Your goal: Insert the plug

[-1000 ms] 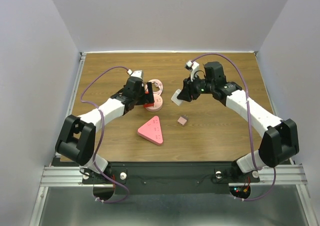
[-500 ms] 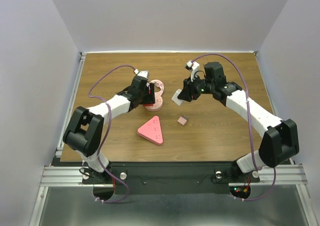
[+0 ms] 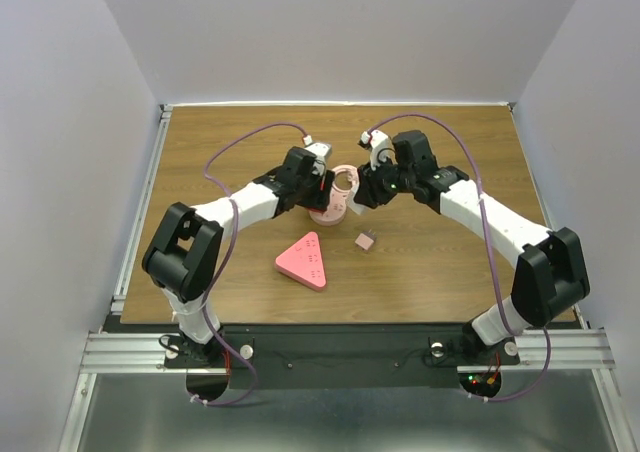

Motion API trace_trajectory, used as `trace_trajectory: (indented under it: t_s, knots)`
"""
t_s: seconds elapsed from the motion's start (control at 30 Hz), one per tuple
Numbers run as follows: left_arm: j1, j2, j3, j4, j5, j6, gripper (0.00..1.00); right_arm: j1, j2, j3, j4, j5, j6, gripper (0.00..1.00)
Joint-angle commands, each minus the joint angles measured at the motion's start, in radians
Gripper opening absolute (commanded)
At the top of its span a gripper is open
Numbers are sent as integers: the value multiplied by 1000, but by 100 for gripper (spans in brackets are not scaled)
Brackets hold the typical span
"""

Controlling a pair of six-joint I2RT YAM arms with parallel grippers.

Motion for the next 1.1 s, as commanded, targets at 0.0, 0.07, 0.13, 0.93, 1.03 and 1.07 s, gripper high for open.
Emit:
trace_trajectory:
  t_s: [0.0,0.07,0.13,0.93,1.03,1.07]
  knots:
    - [-87,28,51,-91,21,100,1,13,12,5,17,57,-25,0]
    - [-124,34,51,-112,5,111,0,13,14,4,19,54,-27,0]
    - [-139,31,43,-115,-7,114,0,21,15,1,17,67,-28,1]
    - [-137,-116,72,-187,-76,49,99,61,15,-62,22,156,-48,1]
    - [-99,-156,48,-152,-13,28,99,62,24,-61,28,143,-59,0]
    - [-75,-164,46,-146,8,20,99,65,26,-62,34,139,-63,0]
